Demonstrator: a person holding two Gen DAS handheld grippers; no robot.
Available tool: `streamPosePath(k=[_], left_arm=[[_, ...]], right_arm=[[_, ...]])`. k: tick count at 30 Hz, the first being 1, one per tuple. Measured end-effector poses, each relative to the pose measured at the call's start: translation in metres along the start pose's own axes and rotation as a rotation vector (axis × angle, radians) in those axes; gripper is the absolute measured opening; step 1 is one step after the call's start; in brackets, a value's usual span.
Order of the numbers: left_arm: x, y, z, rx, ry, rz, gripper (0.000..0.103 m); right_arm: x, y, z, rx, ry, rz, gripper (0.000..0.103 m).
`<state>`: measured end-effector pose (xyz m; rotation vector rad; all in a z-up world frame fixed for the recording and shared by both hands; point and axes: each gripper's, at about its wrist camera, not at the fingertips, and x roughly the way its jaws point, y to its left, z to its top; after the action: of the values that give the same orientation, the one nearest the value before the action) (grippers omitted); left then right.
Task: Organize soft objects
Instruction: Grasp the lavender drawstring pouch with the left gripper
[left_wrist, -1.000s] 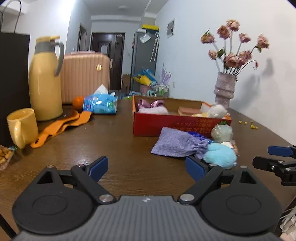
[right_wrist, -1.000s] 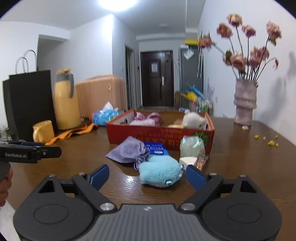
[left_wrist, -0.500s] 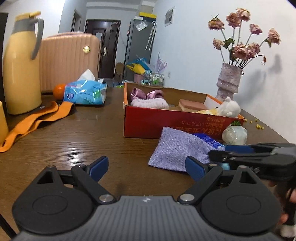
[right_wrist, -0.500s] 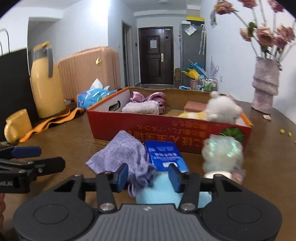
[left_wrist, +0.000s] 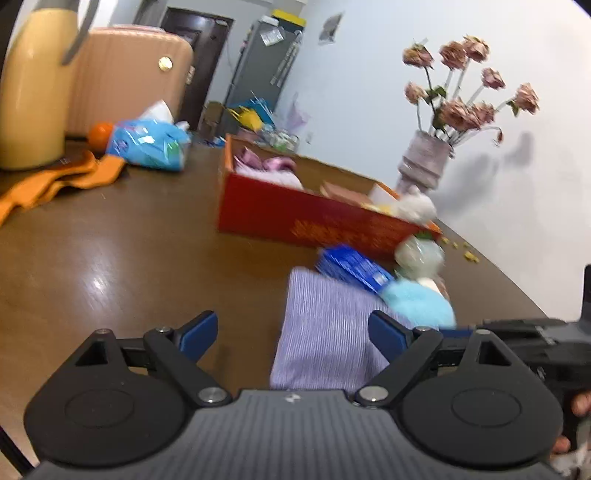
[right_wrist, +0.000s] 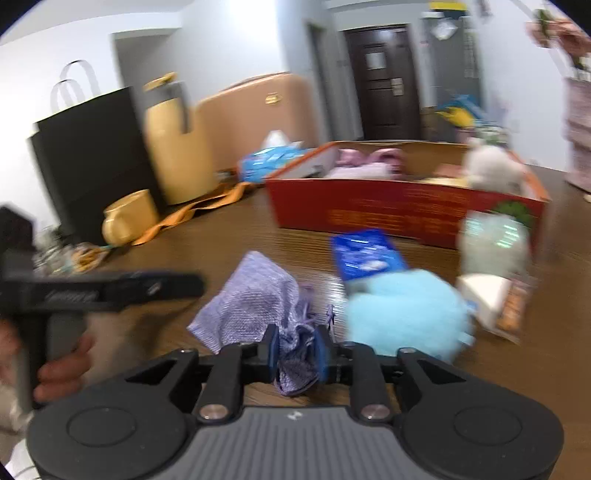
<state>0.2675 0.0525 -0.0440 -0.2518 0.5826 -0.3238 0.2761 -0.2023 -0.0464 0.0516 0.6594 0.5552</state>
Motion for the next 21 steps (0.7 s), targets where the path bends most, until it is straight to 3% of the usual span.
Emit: streamPosePath(k=[2,5,10,13,14,19,21], left_arm=[[0.003,-0.004,-0.007,-0.002,0.021,-0.005,0.07],[0.008,-0.005,-0.01,-0.023,0.039,-0.018,0.054],[0.014,-0.004,-0.005,-0.043,0.039,-0.029,0.051],[0.019,-0.008,-0.003,-0.037,0.049,-0.051,0.049],[0.021,-0.01,-0.004,-0.038,0.062,-0.052,0.042],[0.02,-0.014,-0.011,-0.032,0.09,-0.067,0.009],[0.018,-0.015,-0.013,-0.042,0.102,-0.073,0.005]], right_arm=[[-0.006,-0.003,-0.005,0.032,-0.026,-0.027,0.026],[-0.008,-0.007,-0.009,0.084,-0.05,0.004,0.036],[-0.001,-0.01,-0.009,0.136,-0.079,0.004,0.041],[0.006,-0.013,-0.008,0.191,-0.072,0.024,0.032],[0.01,-0.014,-0.007,0.203,-0.064,0.029,0.022],[0.015,-0.012,-0.011,0.21,-0.045,0.01,0.022],[0.014,-0.011,-0.012,0.207,-0.045,0.006,0.021]])
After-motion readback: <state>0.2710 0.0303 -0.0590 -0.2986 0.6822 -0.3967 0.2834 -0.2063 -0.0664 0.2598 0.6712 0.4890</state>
